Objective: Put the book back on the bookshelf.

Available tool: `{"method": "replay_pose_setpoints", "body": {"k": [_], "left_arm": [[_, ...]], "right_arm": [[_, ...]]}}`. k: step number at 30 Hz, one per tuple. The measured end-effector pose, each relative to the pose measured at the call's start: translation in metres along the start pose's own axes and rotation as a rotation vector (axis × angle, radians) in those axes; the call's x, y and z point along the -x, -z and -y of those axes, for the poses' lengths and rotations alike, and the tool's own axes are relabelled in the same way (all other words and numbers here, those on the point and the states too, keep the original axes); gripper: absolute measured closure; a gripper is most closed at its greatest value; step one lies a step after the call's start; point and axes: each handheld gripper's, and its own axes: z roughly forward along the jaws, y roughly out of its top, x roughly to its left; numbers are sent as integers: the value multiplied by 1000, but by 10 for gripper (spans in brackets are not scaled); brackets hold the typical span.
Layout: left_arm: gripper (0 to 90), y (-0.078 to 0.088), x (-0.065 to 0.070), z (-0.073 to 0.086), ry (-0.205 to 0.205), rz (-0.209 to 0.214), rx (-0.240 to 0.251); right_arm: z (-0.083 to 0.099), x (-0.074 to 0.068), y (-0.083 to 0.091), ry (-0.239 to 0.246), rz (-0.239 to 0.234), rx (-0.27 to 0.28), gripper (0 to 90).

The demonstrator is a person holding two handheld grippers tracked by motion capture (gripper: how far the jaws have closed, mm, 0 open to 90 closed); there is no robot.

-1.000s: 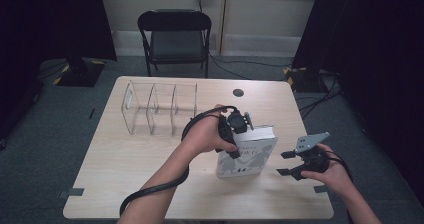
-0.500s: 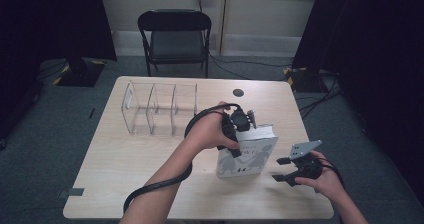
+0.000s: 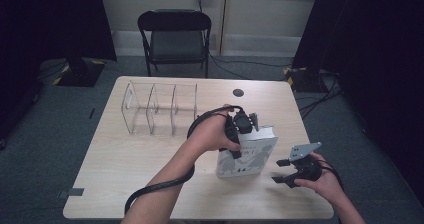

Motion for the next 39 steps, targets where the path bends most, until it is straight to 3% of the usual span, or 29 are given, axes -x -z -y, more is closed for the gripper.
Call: {"method": "replay_pose_setpoints", "body": {"k": [5, 15, 22, 27, 39], "left_arm": [[500, 0, 3, -1, 7, -25, -8], [510, 2, 6, -1, 32, -34, -33], [503, 1, 6, -3, 31, -36, -62], [497, 1, 7, -4, 27, -33, -78], [524, 2, 12, -1, 59, -65, -67]], "right_arm": [[2, 0, -3, -2, 17, -3, 347], [12, -1, -20, -37, 62, -3, 290], [19, -2, -29, -85, 151, 33, 221], [22, 0, -33, -103, 179, 42, 193], [29, 3, -34, -131, 184, 85, 142]]}}
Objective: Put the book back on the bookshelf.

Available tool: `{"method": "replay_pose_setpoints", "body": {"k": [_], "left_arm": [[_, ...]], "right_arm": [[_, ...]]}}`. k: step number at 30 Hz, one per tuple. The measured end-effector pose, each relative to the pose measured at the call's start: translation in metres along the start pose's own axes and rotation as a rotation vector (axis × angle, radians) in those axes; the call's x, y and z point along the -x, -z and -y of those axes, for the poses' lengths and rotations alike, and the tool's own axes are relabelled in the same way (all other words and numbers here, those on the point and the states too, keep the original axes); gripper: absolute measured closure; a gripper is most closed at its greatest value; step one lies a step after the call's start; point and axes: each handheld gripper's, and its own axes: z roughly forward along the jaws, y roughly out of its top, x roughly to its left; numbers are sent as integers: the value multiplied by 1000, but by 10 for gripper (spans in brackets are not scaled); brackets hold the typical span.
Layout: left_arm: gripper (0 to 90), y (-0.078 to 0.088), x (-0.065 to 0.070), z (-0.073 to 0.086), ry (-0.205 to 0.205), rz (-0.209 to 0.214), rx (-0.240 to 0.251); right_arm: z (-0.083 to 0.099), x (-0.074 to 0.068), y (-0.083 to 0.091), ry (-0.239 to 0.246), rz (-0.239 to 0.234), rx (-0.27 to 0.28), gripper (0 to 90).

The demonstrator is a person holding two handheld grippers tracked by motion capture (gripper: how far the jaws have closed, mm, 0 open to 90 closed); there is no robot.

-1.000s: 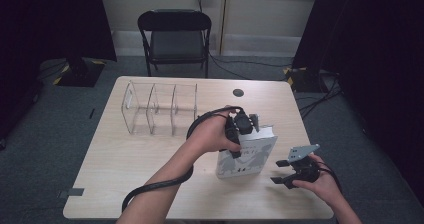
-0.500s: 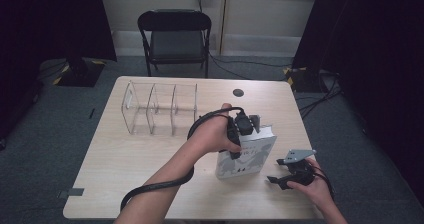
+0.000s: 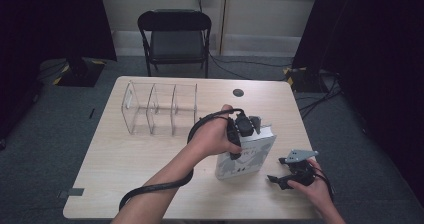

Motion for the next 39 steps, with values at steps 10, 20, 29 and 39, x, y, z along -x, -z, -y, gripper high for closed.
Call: {"method": "replay_pose_setpoints", "body": {"k": [10, 20, 29, 39], "left_arm": [[527, 8, 1, 7, 77, 12, -3], [528, 28, 0, 18, 131, -1, 3], [528, 38, -7, 33, 192, 1, -5], [528, 45, -11, 46, 228, 0, -12]], "right_arm": [[6, 2, 0, 8, -4, 45, 125], [6, 2, 0, 7, -5, 44, 125], [6, 2, 0, 7, -5, 44, 125], [6, 2, 0, 6, -4, 44, 125]]}}
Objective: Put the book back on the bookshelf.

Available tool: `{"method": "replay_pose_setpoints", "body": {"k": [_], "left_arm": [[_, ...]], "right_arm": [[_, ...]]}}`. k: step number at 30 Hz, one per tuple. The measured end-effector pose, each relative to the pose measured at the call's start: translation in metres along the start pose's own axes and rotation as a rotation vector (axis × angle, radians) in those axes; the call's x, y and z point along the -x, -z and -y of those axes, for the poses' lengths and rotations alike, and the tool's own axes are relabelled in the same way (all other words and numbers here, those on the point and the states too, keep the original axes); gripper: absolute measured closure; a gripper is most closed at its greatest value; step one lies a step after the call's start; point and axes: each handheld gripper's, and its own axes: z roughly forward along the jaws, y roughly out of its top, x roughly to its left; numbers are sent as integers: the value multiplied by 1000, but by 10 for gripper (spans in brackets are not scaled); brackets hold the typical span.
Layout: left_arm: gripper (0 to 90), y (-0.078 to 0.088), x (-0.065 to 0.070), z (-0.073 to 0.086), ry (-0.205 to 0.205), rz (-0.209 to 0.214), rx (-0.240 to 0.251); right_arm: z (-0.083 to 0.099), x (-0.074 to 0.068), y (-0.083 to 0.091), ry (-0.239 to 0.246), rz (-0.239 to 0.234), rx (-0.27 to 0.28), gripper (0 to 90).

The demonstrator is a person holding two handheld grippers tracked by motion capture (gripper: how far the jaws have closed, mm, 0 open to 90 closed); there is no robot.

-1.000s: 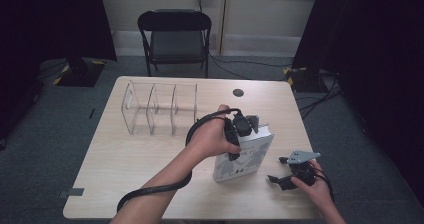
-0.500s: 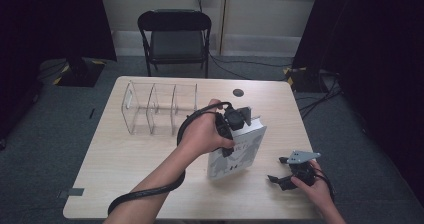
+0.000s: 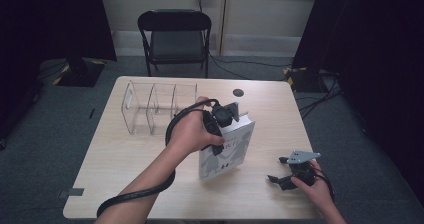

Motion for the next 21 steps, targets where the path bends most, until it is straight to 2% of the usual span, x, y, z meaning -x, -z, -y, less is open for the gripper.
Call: {"method": "replay_pose_setpoints", "body": {"k": [2, 4, 7, 12, 13, 17, 20, 21], "left_arm": [[529, 2, -1, 2, 19, 4, 0], [528, 3, -3, 4, 12, 0, 0], [528, 5, -6, 7, 33, 2, 0], [528, 8, -9, 13, 37, -14, -7], [529, 8, -10, 15, 53, -11, -6], [529, 8, -12, 19, 69, -5, -3], [529, 10, -14, 23, 65, -5, -9], [529, 11, -15, 24, 78, -3, -8]], "right_arm": [[0, 0, 0, 0, -1, 1, 125], [0, 0, 0, 0, -1, 1, 125], [0, 0, 0, 0, -1, 1, 125], [0, 0, 0, 1, -1, 1, 125], [0, 0, 0, 0, -1, 1, 125], [0, 0, 0, 0, -2, 1, 125], [0, 0, 0, 1, -2, 1, 125], [0, 0, 0, 0, -1, 1, 125]]}}
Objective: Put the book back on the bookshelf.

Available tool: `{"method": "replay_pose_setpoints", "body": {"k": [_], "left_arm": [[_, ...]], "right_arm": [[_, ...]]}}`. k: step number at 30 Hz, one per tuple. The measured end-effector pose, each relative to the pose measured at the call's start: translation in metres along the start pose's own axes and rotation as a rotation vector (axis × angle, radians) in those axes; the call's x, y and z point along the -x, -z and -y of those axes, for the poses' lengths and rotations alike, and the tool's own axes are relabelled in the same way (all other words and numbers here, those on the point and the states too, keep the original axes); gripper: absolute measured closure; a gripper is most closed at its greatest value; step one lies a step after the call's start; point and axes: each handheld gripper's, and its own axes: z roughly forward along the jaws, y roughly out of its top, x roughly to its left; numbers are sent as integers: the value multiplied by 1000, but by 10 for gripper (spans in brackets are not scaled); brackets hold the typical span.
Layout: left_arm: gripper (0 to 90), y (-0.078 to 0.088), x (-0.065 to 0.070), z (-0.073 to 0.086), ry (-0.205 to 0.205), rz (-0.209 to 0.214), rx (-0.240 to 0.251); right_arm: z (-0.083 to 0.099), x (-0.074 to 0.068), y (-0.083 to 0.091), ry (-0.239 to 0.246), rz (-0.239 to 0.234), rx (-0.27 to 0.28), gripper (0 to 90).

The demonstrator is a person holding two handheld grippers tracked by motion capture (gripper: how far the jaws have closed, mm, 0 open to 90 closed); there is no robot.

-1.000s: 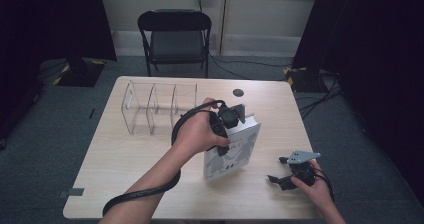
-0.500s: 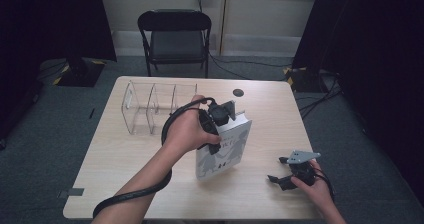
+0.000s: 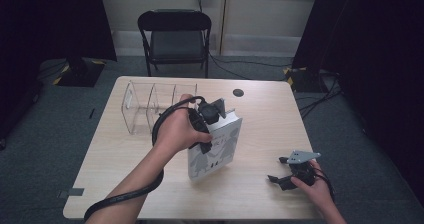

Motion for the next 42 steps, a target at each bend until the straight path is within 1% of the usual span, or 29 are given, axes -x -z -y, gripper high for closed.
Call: {"method": "replay_pose_setpoints", "body": {"k": [1, 3, 4, 6, 7, 8, 12, 14, 17, 18, 19, 21, 22, 24, 26, 27, 29, 31, 33, 34, 36, 37, 39, 42], "left_arm": [[529, 1, -1, 1, -8, -1, -5], [529, 4, -3, 4, 8, 2, -3], [529, 4, -4, 5, 8, 2, 0], [529, 6, -7, 8, 25, 3, 2], [529, 6, -9, 10, 41, 6, 2], [529, 6, -10, 11, 45, 6, 1], [529, 6, -13, 16, 46, -5, -5], [529, 6, -16, 18, 53, -3, -13], [529, 6, -17, 22, 67, -8, -8], [529, 7, -17, 23, 63, -9, -11], [529, 7, -18, 24, 77, 0, -9], [529, 8, -19, 26, 66, 4, -11], [529, 8, -18, 27, 79, 7, -8], [529, 10, -18, 29, 71, 3, -10], [529, 11, -19, 30, 79, 2, -10], [529, 12, -20, 31, 72, 1, -12], [530, 13, -22, 33, 95, 5, -7], [530, 14, -23, 34, 92, 2, -7], [529, 15, -25, 36, 105, 5, -16], [529, 15, -25, 36, 102, 1, -18], [529, 14, -27, 38, 114, -2, -22], [529, 14, -28, 39, 112, -3, -25], [529, 14, -29, 40, 129, -7, -24], [530, 14, -32, 43, 135, -4, -24]], "right_arm": [[0, 0, 0, 2, 0, -1, 125], [0, 0, 0, 1, 0, 0, 125], [0, 0, 0, 1, 0, 0, 125], [0, 0, 0, 2, 0, -1, 125], [0, 0, 0, 1, 0, 0, 125], [0, 0, 0, 0, 0, 0, 125], [0, 0, 0, 1, 0, 0, 125], [0, 0, 0, 1, 0, 0, 125], [0, 0, 0, 1, 0, 0, 125], [0, 0, 0, 1, 0, 0, 125], [0, 0, 0, 1, 0, 0, 125], [0, 0, 0, 2, 0, 0, 125], [0, 0, 0, 2, 0, 0, 125], [0, 0, 0, 1, 0, 0, 125], [0, 0, 0, 1, 0, 0, 125], [0, 0, 0, 1, 1, 1, 125], [0, 0, 0, 1, 0, 0, 125], [0, 0, 0, 1, 0, 0, 125], [0, 0, 0, 1, 0, 0, 125], [0, 0, 0, 1, 0, 0, 125], [0, 0, 0, 1, 0, 0, 125], [0, 0, 0, 0, 0, 0, 125], [0, 0, 0, 1, 0, 0, 125], [0, 0, 0, 1, 0, 0, 125]]}}
